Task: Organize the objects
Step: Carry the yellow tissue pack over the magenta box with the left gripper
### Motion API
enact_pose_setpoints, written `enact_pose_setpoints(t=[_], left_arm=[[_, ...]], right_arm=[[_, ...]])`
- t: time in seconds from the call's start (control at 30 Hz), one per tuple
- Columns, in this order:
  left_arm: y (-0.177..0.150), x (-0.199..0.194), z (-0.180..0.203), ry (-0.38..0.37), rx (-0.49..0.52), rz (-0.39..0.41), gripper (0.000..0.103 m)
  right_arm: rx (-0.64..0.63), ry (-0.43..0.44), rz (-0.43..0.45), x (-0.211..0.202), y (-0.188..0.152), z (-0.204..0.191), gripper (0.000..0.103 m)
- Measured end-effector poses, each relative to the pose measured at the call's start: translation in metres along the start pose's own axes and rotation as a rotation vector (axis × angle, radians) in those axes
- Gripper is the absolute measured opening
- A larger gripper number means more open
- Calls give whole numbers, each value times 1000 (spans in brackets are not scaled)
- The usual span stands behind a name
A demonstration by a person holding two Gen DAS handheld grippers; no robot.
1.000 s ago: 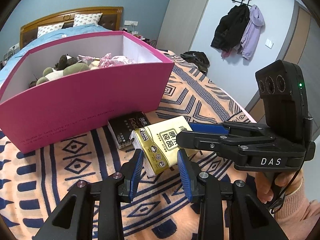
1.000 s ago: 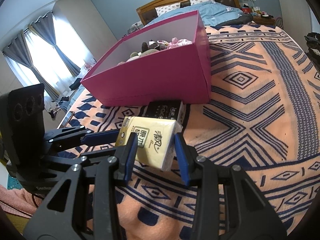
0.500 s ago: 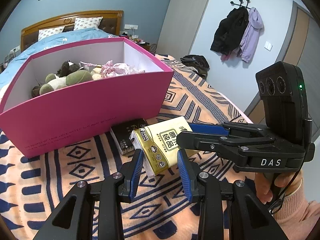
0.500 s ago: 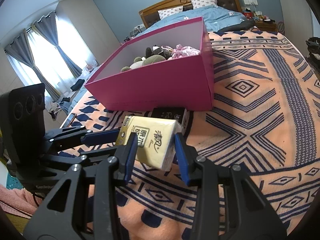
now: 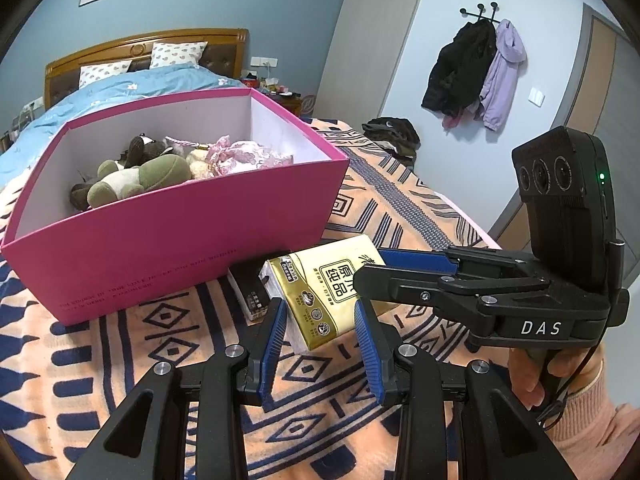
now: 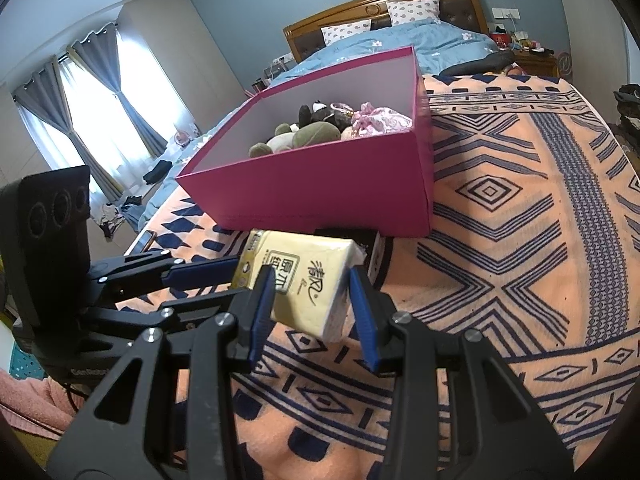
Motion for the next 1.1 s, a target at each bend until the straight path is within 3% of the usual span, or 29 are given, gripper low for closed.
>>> enact_pose_setpoints(t=[1.1], left_arm=[[30,-10,-3,8,28,36,36]], right_arm=[[-32,4,78,-17,30,-7,41]])
Point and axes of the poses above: each gripper's, at about its wrist camera, not at the fingertips, and x roughly the way its jaws point, z to its right, y to its top, the point moved 5 cm from there along x, roughly the way its jaws point, and after that the axes turned 13 degrees about -y, right-handed, at the moved point
